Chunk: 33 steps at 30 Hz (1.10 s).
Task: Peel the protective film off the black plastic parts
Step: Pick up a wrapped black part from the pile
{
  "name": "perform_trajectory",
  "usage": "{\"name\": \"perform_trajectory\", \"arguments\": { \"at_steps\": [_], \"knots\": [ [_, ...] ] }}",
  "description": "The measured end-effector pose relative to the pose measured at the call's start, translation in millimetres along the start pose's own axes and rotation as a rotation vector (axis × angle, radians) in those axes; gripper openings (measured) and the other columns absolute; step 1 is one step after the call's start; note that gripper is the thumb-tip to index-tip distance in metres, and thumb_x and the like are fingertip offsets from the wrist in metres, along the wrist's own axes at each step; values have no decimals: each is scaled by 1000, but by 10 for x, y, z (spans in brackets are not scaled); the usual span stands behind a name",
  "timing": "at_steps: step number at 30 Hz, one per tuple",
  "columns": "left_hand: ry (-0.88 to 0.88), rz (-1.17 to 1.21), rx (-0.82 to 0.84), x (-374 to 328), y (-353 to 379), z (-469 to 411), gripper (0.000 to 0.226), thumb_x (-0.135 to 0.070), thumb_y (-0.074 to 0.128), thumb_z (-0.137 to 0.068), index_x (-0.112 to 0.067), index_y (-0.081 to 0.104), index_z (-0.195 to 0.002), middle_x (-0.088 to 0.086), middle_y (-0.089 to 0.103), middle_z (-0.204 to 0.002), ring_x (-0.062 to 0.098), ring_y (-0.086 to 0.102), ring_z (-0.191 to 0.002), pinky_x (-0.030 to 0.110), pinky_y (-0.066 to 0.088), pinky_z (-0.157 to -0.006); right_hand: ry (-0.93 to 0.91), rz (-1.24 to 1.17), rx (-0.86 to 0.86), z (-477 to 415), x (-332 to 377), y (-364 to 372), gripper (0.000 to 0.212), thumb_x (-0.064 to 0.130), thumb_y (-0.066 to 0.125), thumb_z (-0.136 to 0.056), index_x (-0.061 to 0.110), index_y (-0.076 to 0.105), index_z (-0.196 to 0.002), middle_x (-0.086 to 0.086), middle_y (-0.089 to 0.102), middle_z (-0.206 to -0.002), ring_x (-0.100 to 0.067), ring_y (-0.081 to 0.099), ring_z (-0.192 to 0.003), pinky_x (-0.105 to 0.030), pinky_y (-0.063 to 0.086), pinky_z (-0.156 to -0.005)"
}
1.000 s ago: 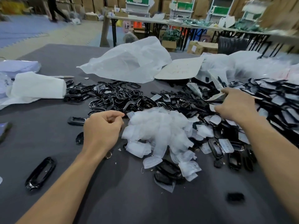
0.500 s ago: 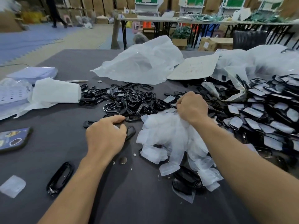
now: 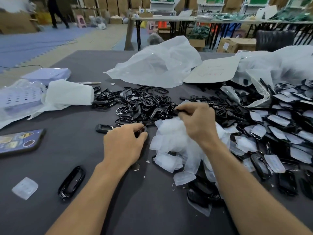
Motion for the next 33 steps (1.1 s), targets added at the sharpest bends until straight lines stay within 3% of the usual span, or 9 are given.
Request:
{"name": "perform_trajectory", "arguments": {
  "at_steps": [4,8,11,15,19,21,24,30,33],
  "knots": [
    [-210,623,-12,7,-1,-16,25,-41,76,-84,-40,78,-109,-23,78,-83,-3,70,-79,21,52,-78,-71,-71,53,256,174,198,21,8,75,-89,22,81,-104,15,77,-91,2,71,-87,-19,56,-88],
    [-422,1312,175,-34,50,-62,14,-15,68,-98,-18,81,-103,9,81,-95,15,74,-81,28,61,-68,-51,-170,46,339,345,172,12,16,81,-84,25,74,-80,10,73,-66,-3,65,-56,-19,53,-61],
    [-444,1449,338,-43,67,-67,26,-16,55,-105,-11,80,-103,14,79,-105,20,77,-90,29,62,-70,9,-299,91,406,389,216,17,18,81,-80,20,70,-67,-2,67,-56,-11,56,-47,-24,47,-51],
    [-247,1014,164,37,7,-92,16,-17,77,-91,-28,82,-101,-6,81,-93,7,74,-86,27,59,-80,88,-311,86,422,244,270,16,21,79,-84,21,71,-70,-4,62,-55,-12,47,-47,-22,39,-49],
    [15,444,164,-50,-19,22,27,-44,82,-73,-52,76,-98,-46,65,-79,-21,61,-94,0,41,-79,80,-271,39,410,137,293,17,20,75,-90,24,70,-75,8,54,-49,-6,39,-42,-20,33,-46],
    [-2,336,36,14,-39,-39,35,-38,77,-81,-44,76,-115,-34,70,-93,0,64,-108,12,44,-93,39,-244,28,416,143,300,18,19,72,-93,26,70,-77,11,52,-47,-6,39,-41,-17,32,-44],
    [-99,120,64,197,-32,-167,63,-20,65,-93,-31,48,-153,-3,65,-139,30,52,-133,43,41,-113,-36,-191,27,449,196,309,19,17,70,-95,27,69,-79,16,49,-46,-6,40,-41,-13,31,-44],
    [-135,140,66,327,4,-228,66,-14,56,-96,-26,36,-158,1,48,-156,24,41,-145,43,36,-116,-126,-130,64,523,260,343,20,16,71,-94,32,71,-82,19,50,-48,-6,44,-45,-11,33,-48],
    [-84,16,119,355,29,-263,52,-17,53,-99,-26,52,-150,3,59,-148,25,50,-136,40,34,-116,-154,-112,78,541,295,378,22,16,71,-93,34,69,-80,19,49,-48,-6,45,-47,-10,34,-50]
  ]
}}
Point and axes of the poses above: each hand's wrist, its own z-axis away from the middle knuckle, its own y-axis out of the palm, x = y × z, the point moved 3 cm from there along -z, towards the middle knuckle
